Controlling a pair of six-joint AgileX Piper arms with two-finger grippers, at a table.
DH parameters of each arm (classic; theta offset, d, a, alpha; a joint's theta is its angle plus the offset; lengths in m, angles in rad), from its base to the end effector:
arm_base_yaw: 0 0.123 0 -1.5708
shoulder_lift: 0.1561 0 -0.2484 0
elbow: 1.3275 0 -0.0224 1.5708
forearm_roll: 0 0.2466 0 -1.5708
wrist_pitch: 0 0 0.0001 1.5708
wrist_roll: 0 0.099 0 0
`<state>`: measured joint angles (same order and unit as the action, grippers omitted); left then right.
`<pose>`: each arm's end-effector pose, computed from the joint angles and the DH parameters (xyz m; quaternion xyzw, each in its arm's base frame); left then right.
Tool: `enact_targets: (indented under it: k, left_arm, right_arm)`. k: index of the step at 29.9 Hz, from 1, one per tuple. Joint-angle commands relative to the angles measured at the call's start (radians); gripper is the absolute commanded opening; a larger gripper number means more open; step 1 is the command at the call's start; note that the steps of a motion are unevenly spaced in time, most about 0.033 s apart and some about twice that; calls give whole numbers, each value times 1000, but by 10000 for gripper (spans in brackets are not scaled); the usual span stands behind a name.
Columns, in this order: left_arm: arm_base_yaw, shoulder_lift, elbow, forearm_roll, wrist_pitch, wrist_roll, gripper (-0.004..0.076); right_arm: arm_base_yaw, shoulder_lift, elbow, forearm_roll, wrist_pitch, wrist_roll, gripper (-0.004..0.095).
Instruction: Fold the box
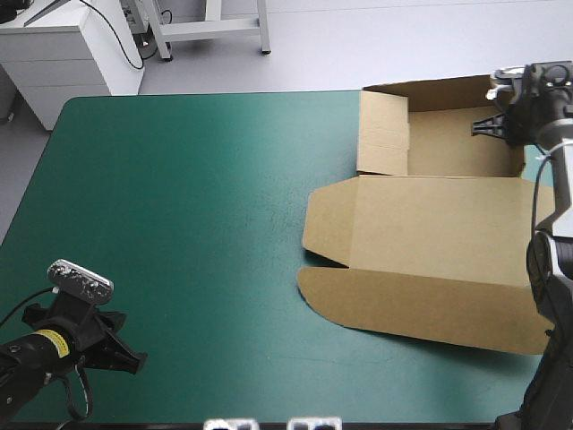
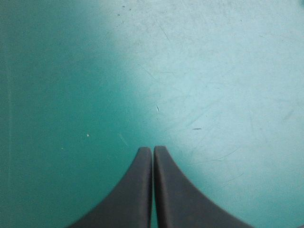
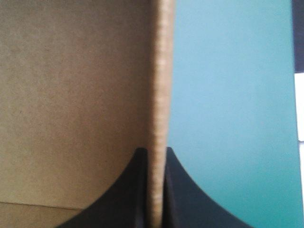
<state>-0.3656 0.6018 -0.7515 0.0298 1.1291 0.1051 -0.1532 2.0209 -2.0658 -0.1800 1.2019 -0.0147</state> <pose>0.1094 -0.0390 0.2963 0.2213 0.9165 -0.0285 0.3319 0.4227 -0.0820 0.2964 0.0562 0.9633 -0.1096 0.2385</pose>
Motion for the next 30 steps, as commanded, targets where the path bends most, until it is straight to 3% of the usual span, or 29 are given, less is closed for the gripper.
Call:
enact_targets:
  k: [1,9,12,15,19,20,30]
  left_arm:
    - [-6,4,-24,2,-57,-9,-8]
    - [-6,4,-24,2,-58,-5,-8]
    - [-6,4,-24,2,-58,-5,-8]
    - [-6,4,-24,2,-59,-5,-8]
    - [-6,4,-24,4,-73,-3,-8]
    - [-6,4,-24,4,-73,-3,-8]
    - [-6,4,-24,4,-79,2,-8]
  right_arm:
    - [-86,-62,-35,-11,-37,-7,-20]
    - [-194,-47,-29,45,-65,36,-2]
    - [-205,-45,-29,72,-65,15,113]
    - [-205,-45,-29,74,-59,-15,387]
    - [-205,-45,-29,72,-61,-13,890]
    - [-205,-45,-29,70,-58,-9,945]
    - [-205,-114,-32,109,-3,-45,891]
